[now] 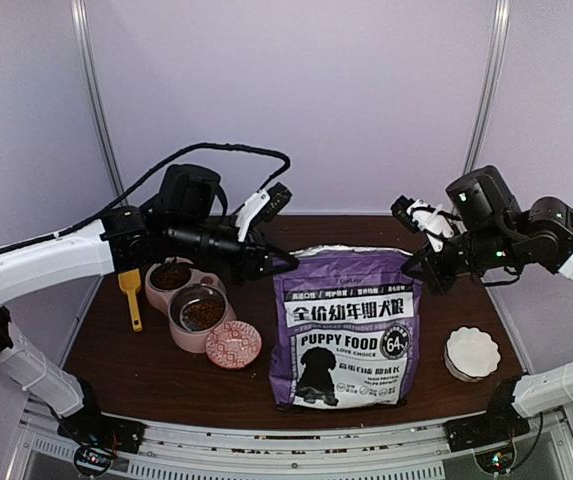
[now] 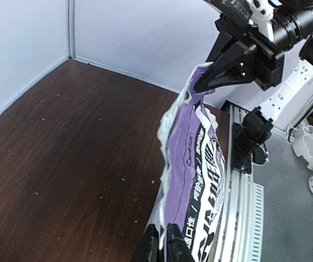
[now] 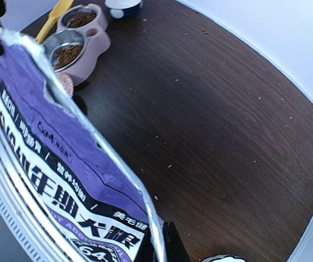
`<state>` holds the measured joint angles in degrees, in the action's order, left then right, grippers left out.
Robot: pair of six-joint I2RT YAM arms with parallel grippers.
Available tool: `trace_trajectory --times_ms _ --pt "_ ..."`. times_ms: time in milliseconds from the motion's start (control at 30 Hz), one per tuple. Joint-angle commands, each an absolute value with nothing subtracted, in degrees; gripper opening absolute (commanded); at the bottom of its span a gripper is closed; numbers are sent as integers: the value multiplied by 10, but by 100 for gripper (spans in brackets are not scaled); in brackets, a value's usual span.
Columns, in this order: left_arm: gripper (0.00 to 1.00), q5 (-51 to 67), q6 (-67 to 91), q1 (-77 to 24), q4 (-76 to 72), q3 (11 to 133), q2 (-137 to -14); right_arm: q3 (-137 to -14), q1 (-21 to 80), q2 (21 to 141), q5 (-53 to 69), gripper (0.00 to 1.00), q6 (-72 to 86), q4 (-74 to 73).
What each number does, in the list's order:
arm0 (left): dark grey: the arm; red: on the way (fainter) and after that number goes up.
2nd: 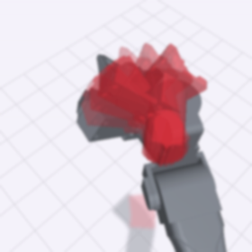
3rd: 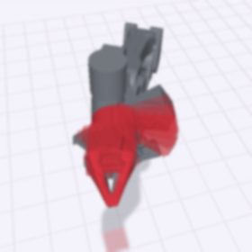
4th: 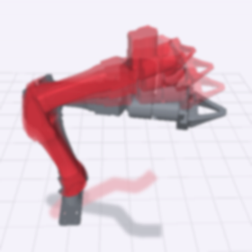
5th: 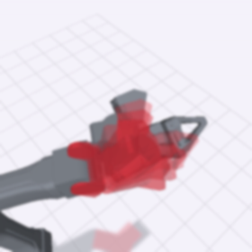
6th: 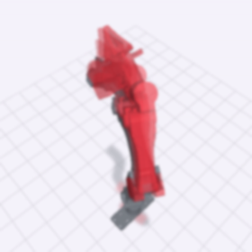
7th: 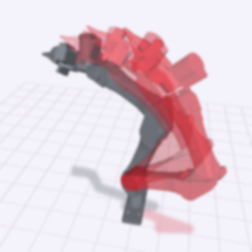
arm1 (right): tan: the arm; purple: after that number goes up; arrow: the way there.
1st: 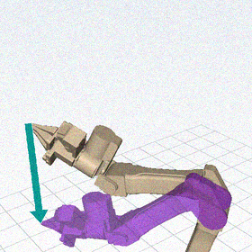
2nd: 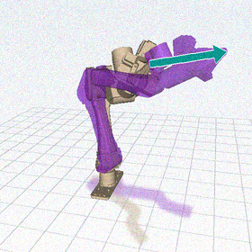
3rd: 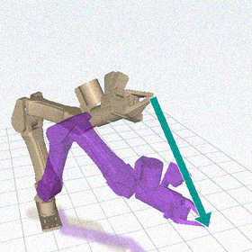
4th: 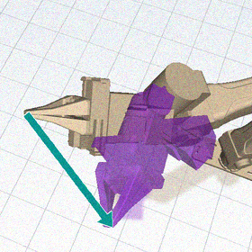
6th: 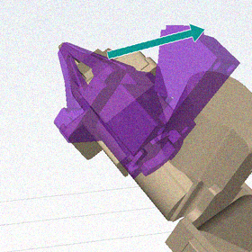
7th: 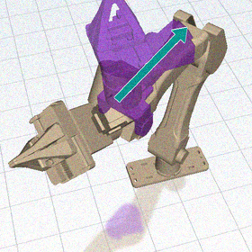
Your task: Serve the pet food
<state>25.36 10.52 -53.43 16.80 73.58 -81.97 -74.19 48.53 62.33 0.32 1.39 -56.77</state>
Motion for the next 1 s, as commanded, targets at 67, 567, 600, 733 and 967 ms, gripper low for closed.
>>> trace_trajectory --times_ms 67,567,600,733,967 --pt "32 224 89 -511 134 852 -893 -763 398 661 -56 0 75 -401" --pt "84 105 102 -452 185 836 -820 -781 356 639 2 100 82 -366" --pt "85 88 102 -439 197 833 -809 -784 349 632 -2 100 89 -365" --pt "91 42 123 -371 219 796 -755 -777 301 606 -22 100 99 -354" --pt "92 26 158 -188 227 670 -654 -708 175 585 -8 100 126 -344"
